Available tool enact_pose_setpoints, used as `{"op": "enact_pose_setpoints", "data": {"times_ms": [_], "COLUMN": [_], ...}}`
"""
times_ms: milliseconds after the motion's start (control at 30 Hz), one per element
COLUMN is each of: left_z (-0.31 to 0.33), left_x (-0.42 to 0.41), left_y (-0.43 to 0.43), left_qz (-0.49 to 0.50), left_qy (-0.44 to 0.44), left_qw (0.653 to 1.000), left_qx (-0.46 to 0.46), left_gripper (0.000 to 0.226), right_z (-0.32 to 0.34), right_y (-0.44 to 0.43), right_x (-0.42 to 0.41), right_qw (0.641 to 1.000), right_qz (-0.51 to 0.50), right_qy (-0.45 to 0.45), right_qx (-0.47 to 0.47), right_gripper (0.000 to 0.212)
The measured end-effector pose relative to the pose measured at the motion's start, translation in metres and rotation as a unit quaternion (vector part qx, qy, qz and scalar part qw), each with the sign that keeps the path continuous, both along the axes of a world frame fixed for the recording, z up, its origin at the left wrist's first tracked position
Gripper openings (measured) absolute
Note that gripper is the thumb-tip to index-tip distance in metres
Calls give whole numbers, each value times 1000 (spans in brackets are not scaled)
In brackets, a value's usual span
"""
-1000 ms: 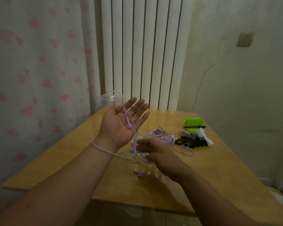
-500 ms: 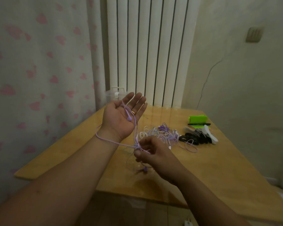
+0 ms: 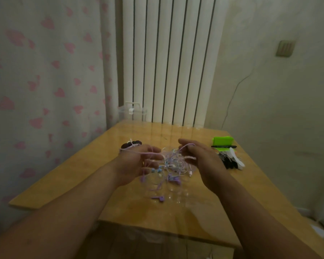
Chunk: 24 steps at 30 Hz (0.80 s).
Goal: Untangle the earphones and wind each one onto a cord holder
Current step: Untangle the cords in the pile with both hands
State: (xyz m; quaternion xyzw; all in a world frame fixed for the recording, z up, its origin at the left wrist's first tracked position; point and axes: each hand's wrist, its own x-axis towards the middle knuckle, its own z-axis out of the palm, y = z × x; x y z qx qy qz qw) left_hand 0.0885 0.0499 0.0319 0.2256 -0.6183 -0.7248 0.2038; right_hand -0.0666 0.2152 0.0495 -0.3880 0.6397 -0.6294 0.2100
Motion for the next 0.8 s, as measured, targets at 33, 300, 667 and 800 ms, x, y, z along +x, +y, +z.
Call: {"op": "enact_pose_setpoints", "data": {"times_ms": [33,300,667,800], "left_z": [1,6,22,16], "left_x": [1,-3,-9,-27], "left_y": [3,14,9,40], "left_qz": [-29,-137,-21,-96], "left_qy": [-23,-62,-122,-35], "left_qw": [999,972,921,970], "left_qx": [-34,-180,-369,-221], "left_gripper": [32,47,38,38], "right_z": [4,22,19,24], "right_y": [-1,-18,-20,-24], "right_x": [-2,11,7,18], "right_qw": [1000,978,992,993], "right_qz": [-13,-55,-17,-14], "right_qy": [9,186,89,103], "right_qx": [0,72,85,56], "right_gripper": [32,28,29,29]}}
